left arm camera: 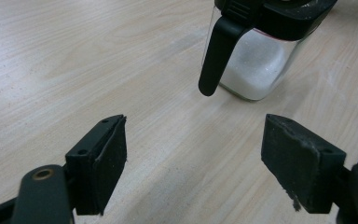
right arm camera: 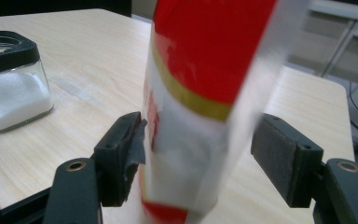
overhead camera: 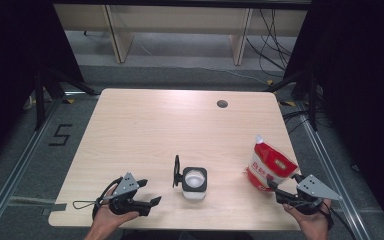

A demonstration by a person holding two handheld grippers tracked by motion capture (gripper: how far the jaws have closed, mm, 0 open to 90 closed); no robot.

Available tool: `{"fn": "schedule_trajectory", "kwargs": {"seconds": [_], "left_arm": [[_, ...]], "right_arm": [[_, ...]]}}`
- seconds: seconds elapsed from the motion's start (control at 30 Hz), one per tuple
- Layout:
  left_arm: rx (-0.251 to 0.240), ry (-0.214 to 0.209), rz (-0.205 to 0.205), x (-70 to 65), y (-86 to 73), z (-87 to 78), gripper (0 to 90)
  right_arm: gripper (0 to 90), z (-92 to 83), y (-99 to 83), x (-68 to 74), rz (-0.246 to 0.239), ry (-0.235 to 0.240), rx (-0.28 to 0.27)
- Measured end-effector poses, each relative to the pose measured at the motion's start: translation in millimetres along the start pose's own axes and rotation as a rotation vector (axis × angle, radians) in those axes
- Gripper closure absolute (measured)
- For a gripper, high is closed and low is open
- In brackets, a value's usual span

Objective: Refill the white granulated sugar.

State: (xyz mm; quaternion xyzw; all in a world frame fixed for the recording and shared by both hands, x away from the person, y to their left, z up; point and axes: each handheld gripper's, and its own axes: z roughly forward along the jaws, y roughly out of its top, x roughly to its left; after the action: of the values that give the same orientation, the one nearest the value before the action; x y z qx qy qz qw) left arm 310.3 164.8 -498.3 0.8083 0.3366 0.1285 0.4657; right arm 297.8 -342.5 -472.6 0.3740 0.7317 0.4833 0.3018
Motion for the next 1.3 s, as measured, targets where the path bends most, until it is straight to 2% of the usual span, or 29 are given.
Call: {"fn": "schedule_trajectory", "kwargs": {"seconds": [0.03,0.07,0.13,0.23,0.27,0.3,0.33,0.37,0.4,0.43,0.5,0.53,0.57,0.6,0.63,0.7,0.73,0.8,0.87,0.9,0.93,1.0,1.03,1.07,1.1,1.13,1.17,1.23,1.3], "left_arm": [[0.0,0.0,0.0,0.0,0.0,0.0,21.9],[-0.006,-0.003,-0.005,-0.5,-0.1,0.4,21.9],[0.003,-0.006,0.015,0.7,0.3,0.5,21.8],[-0.015,-0.002,-0.008,-0.1,0.6,0.7,21.9],[-0.027,-0.003,-0.022,-0.5,0.3,1.5,21.9],[-0.019,-0.003,-0.024,0.0,0.8,0.8,21.9],[0.001,0.004,0.003,2.6,1.5,-0.7,21.9],[-0.008,0.009,-0.014,2.5,1.3,0.5,21.9],[-0.008,0.006,-0.02,2.6,1.4,0.7,21.9],[-0.009,0.007,-0.018,2.8,1.7,0.5,21.9],[-0.01,0.005,-0.019,2.6,2.0,-0.1,21.9],[-0.01,0.005,-0.009,2.9,2.5,-0.8,21.9],[-0.011,0.01,-0.007,2.6,2.6,-0.8,21.9],[-0.021,0.006,-0.021,1.6,2.4,0.0,22.0],[-0.008,0.006,-0.001,3.3,2.6,-0.7,21.9],[-0.015,0.007,-0.018,2.9,2.3,0.9,22.0],[-0.016,0.008,-0.033,1.9,2.1,1.3,22.0],[-0.012,0.003,-0.006,3.1,3.0,0.9,22.0],[-0.015,0.006,-0.014,2.5,3.5,1.2,22.0],[-0.004,0.01,-0.005,3.3,4.1,0.3,22.0],[-0.008,0.011,-0.01,3.3,4.3,0.4,22.0],[-0.02,0.007,-0.036,2.9,4.1,0.5,22.0],[-0.016,0.009,-0.018,4.0,4.8,-0.6,22.0],[-0.019,0.009,-0.015,4.1,4.9,-0.8,22.0],[-0.024,0.009,-0.019,3.9,5.0,-1.0,22.0],[-0.018,0.012,-0.014,4.3,5.2,-2.1,22.0],[-0.019,0.014,-0.013,4.3,5.3,-2.7,22.0],[-0.019,0.014,-0.007,4.3,5.8,-3.1,22.0],[-0.018,0.016,-0.015,3.4,5.9,-3.1,22.0]], "right_arm": [[34.5,-2.8,-1.1,0.9,0.001,-0.022,-0.006],[34.5,-6.4,-2.0,3.2,0.02,-0.031,0.014],[34.3,-8.7,-3.4,3.2,0.004,-0.033,0.001],[32.7,-15.7,-6.4,5.9,0.033,-0.033,0.056],[32.4,-17.3,-7.6,7.9,0.056,-0.038,0.056],[32.1,-18.7,-8.0,8.5,0.057,-0.042,0.061],[32.1,-20.4,-8.3,8.8,0.053,-0.041,0.068],[31.2,-21.5,-9.0,11.3,0.078,-0.04,0.061],[30.5,-22.8,-9.8,9.7,0.031,-0.059,0.063],[30.3,-23.2,-10.5,12.4,0.057,-0.064,0.062],[29.3,-25.1,-11.3,16.5,0.097,-0.061,0.096],[29.1,-26.8,-11.7,17.7,0.096,-0.069,0.118],[28.9,-27.0,-12.2,17.1,0.061,-0.077,0.108],[28.2,-26.8,-12.9,17.3,0.053,-0.07,0.102],[27.9,-29.4,-12.5,20.2,0.068,-0.081,0.119],[27.6,-31.0,-13.3,21.6,0.054,-0.082,0.113],[27.3,-32.9,-13.4,22.1,0.034,-0.095,0.13],[27.0,-33.6,-15.3,25.6,0.058,-0.089,0.147],[26.3,-33.8,-16.8,25.8,0.05,-0.078,0.157],[26.3,-34.8,-17.0,29.2,0.084,-0.077,0.172],[26.3,-34.4,-17.4,27.6,0.059,-0.067,0.17],[26.3,-35.0,-17.9,28.8,0.049,-0.071,0.174],[26.2,-34.5,-18.0,28.4,0.026,-0.067,0.167],[26.1,-35.7,-18.2,32.8,0.073,-0.065,0.188],[26.1,-35.4,-18.3,32.2,0.068,-0.044,0.188],[26.1,-35.2,-18.5,32.0,0.036,-0.057,0.179],[26.1,-35.3,-18.7,34.8,0.061,-0.051,0.183],[26.0,-35.1,-19.5,33.8,0.031,-0.052,0.186],[25.2,-36.8,-19.9,39.4,0.087,-0.048,0.213]]}}
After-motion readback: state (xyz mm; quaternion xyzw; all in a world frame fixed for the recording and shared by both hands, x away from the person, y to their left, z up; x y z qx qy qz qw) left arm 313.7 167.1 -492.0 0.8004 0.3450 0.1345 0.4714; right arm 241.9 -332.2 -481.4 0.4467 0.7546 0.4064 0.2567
